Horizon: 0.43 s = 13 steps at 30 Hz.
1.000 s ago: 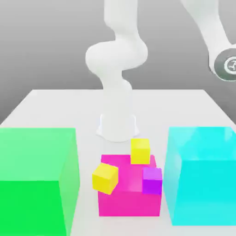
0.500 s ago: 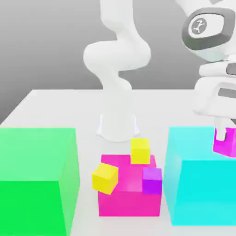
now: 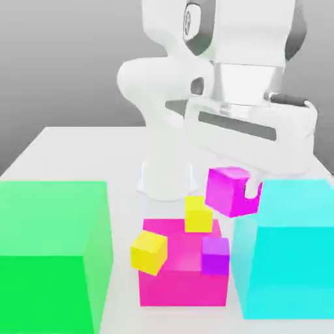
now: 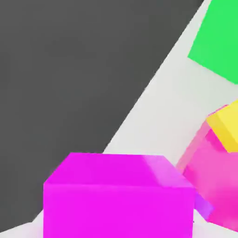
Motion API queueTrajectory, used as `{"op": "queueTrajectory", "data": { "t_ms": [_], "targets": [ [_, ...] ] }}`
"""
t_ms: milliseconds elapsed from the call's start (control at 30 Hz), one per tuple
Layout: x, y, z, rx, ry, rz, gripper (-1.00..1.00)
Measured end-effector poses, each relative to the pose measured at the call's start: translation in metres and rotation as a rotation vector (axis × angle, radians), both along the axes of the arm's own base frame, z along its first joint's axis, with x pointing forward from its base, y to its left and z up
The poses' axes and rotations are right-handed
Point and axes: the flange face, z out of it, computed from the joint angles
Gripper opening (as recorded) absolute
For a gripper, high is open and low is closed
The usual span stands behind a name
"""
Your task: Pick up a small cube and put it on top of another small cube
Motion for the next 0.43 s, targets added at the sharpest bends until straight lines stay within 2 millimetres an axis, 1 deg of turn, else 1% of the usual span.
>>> {"op": "queueTrajectory", "data": {
  "t_ms": [100,133,200,300,333,433],
  "targets": [
    [-0.013,-0.005,-0.02,0.044,0.063,-0.165,-1.0],
    [-0.019,-0.004,-0.029,0.05,0.088,-0.203,-1.0],
    [-0.027,0.004,-0.057,0.037,0.12,-0.203,-1.0],
    [-0.029,0.006,-0.099,0.033,0.129,-0.202,-1.0],
    [-0.03,0.007,-0.109,0.034,0.13,-0.202,1.0],
    [-0.03,0.007,-0.109,0.034,0.13,-0.202,1.0]
  ]
}}
